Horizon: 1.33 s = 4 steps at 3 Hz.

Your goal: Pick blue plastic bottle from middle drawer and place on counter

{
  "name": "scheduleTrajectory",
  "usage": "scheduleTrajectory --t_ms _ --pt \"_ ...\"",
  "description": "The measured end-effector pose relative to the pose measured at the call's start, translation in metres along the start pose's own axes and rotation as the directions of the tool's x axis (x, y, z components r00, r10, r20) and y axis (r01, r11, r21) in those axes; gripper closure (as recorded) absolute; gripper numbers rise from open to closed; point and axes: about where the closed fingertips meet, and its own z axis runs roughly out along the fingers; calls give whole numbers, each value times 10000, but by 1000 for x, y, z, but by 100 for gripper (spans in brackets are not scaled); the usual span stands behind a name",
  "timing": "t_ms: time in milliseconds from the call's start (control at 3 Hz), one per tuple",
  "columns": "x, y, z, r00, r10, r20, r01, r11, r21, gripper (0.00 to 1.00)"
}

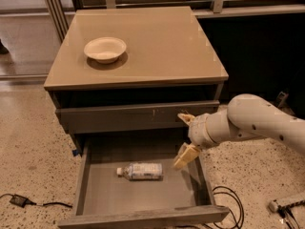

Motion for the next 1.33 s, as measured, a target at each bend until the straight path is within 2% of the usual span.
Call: scheduleTrajectory --t_ms 333,667,1333 --pt "0 0 0 10000 0 0 0 10000 0 0" --pt "5 10 28 9999 88 -67 -89 9996 -263 0" --pt "19 27 108 9995 -156 -279 131 9961 -874 0"
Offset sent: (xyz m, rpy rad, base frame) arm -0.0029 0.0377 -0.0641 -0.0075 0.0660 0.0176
